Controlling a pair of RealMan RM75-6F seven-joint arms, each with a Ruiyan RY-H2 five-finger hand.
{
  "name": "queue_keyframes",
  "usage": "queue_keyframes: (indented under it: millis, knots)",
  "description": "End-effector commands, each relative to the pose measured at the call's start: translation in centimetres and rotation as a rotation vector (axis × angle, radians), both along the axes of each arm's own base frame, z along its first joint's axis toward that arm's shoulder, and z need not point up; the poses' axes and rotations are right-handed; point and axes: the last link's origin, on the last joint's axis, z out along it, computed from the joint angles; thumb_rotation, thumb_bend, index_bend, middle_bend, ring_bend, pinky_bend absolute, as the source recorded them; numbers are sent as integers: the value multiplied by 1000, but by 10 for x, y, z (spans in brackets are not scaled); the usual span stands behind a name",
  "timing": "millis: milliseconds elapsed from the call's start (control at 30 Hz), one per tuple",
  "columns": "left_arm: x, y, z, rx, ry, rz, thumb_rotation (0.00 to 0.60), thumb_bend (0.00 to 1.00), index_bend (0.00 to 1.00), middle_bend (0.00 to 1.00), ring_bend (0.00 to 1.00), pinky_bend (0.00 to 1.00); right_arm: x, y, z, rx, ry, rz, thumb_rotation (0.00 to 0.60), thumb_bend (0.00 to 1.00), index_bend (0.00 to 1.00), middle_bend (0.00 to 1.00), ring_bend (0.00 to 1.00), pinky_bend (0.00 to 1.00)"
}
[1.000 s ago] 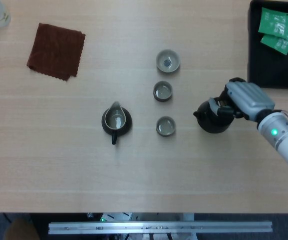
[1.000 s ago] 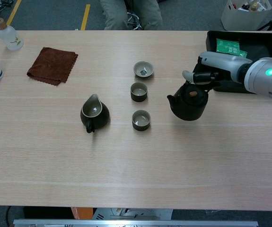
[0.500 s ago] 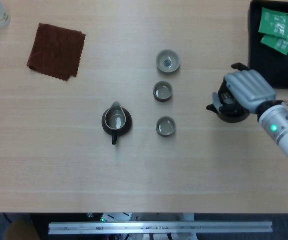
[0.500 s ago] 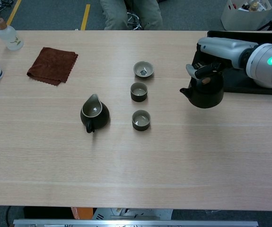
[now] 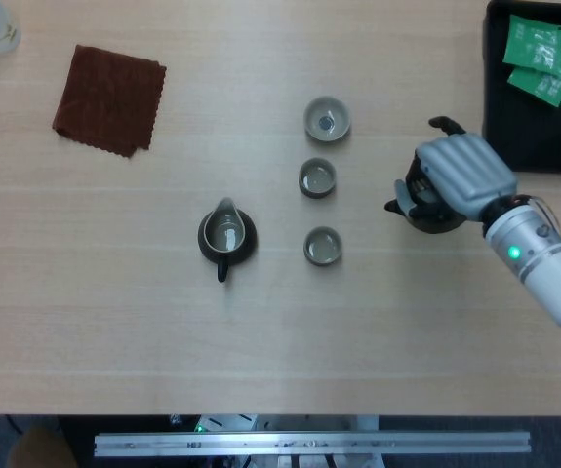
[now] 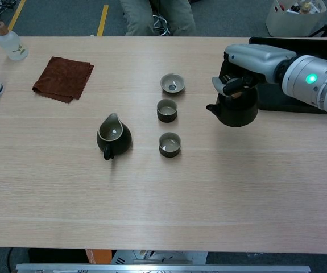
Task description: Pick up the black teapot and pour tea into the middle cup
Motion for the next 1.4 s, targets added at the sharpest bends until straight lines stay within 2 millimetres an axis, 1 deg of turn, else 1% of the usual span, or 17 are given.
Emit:
queue_keyframes:
  millis: [33, 333, 500, 733, 1133, 1400]
  knots:
    - [1, 1, 0, 1, 1, -1, 600, 358, 179, 107, 94, 122, 4, 0, -6, -7, 9, 35, 467, 572, 972, 886, 886, 99]
    - [4, 0, 0, 8, 5, -5, 600, 358, 179, 107, 94, 122, 19, -2, -27, -27, 58, 131, 466, 562, 972, 884, 884, 99]
    - [6, -2, 2, 14, 8, -6, 600, 358, 179, 108, 94, 122, 27, -8, -36, -63, 85, 175, 468, 562, 972, 883, 882, 99]
    - [8, -5, 4, 24, 7, -8, 600, 358, 179, 108, 94, 122, 40, -21, -49, -97, 107, 192, 468, 562, 972, 882, 882, 99]
    - [11, -9, 7, 32, 7, -8, 600, 358, 179, 108, 94, 122, 51, -38, -71, -131, 158, 201, 468, 562, 972, 882, 881, 99]
    - [11, -11, 8, 37, 8, -3, 600, 358, 179, 109, 94, 122, 63, -42, -89, -134, 155, 215, 467, 561, 972, 882, 881, 99]
